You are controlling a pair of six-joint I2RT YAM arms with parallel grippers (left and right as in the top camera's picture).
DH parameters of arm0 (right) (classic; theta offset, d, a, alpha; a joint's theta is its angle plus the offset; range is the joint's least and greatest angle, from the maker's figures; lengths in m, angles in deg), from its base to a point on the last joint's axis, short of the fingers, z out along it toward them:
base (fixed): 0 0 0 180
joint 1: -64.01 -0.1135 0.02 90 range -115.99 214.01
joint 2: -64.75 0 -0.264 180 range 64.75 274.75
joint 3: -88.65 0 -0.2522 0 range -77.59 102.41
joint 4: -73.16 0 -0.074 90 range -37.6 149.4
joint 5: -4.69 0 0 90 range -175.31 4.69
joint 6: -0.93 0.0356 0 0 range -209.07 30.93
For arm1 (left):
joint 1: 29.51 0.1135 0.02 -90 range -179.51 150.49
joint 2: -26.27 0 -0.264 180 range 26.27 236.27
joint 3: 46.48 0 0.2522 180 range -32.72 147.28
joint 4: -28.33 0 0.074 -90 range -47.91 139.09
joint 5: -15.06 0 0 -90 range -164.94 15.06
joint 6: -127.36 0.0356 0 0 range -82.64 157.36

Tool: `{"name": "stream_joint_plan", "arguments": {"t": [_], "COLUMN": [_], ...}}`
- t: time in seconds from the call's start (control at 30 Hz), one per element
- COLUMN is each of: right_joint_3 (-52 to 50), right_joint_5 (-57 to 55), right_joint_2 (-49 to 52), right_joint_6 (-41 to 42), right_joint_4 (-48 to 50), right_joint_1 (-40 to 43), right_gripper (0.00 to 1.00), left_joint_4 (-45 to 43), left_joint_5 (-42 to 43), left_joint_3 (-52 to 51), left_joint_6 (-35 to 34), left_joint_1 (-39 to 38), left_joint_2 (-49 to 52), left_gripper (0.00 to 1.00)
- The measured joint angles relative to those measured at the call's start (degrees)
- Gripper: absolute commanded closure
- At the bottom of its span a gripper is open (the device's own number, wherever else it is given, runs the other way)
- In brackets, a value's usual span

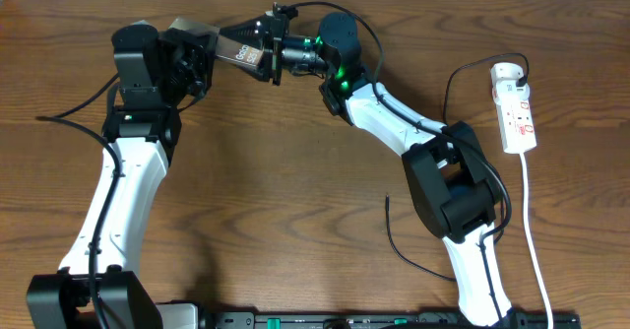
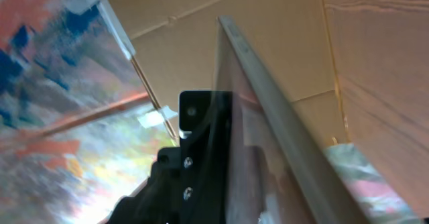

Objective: Plug charger to phone and switch on socket
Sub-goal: 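Open the right gripper and withdraw it from the phone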

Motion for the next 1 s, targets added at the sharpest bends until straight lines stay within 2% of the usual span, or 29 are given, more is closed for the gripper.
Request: {"name": "stream_joint_plan", "arguments": {"t": [0.17, 0.23, 1.0], "right_joint_3": [0.00, 0.00, 0.00], "right_joint_5": [0.22, 0.28, 0.87], "right_joint_2": [0.00, 0.00, 0.00], "right_joint_6": [-0.13, -0.11, -1.22], "right_joint_4": [0.11, 0.13, 0.22], "right_joint_1": [-0.15, -0.15, 1.07], "right_gripper": [0.07, 0.01, 0.01], "left_joint_4": [0.09, 0.24, -0.04], "left_joint_5": [-0.20, -0.20, -0.39], "left_joint_3": [-0.96, -1.16, -1.16], "left_joint_6": [0.61, 0.61, 0.59], "left_joint_1": [0.00, 0.00, 0.85], "left_joint_2": [0.31, 0.46, 0.57], "left_gripper": [0.93, 0.93, 0.92]}}
